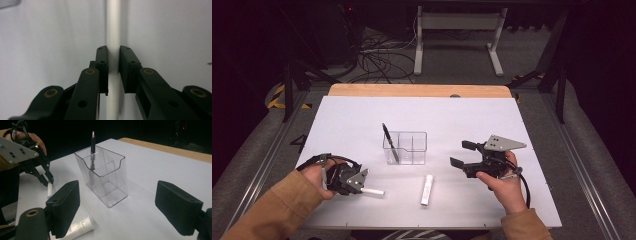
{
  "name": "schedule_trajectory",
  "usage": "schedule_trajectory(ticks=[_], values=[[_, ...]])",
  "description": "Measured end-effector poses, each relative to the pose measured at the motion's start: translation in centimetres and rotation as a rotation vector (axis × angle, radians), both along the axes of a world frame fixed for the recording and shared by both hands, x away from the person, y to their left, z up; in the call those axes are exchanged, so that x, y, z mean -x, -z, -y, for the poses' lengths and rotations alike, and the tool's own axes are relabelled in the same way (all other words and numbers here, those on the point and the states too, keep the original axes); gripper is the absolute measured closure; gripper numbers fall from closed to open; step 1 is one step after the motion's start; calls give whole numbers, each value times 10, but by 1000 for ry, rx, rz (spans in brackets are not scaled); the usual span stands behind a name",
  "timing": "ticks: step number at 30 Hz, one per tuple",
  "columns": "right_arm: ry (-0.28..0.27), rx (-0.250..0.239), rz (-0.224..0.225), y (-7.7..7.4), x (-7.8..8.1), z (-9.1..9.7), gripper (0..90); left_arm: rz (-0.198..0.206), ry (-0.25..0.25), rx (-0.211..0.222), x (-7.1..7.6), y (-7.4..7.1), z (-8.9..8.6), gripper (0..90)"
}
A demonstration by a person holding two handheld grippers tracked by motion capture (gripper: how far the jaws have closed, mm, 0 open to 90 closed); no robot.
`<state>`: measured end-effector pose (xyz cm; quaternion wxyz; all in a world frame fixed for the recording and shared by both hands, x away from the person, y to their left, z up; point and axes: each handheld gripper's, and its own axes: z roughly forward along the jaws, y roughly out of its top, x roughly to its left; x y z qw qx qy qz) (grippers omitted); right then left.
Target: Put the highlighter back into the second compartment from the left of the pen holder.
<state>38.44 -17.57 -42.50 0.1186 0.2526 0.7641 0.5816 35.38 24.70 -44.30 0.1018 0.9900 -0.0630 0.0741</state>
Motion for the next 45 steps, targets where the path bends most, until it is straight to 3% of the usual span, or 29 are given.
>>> schedule_trajectory(ticks=[17, 28, 34, 45], values=[[18, 15, 6, 0, 0, 1, 202, 16, -59, 207, 4, -32, -2, 786], [19, 13, 6, 0, 1, 2, 200, 20, -148, 356, -1, -47, -1, 786], [23, 21, 12, 0, 4, 1, 201, 0, -164, 409, -7, -52, 4, 786], [35, 24, 10, 2, 6, 3, 202, -12, -198, 564, -12, -64, 14, 786]])
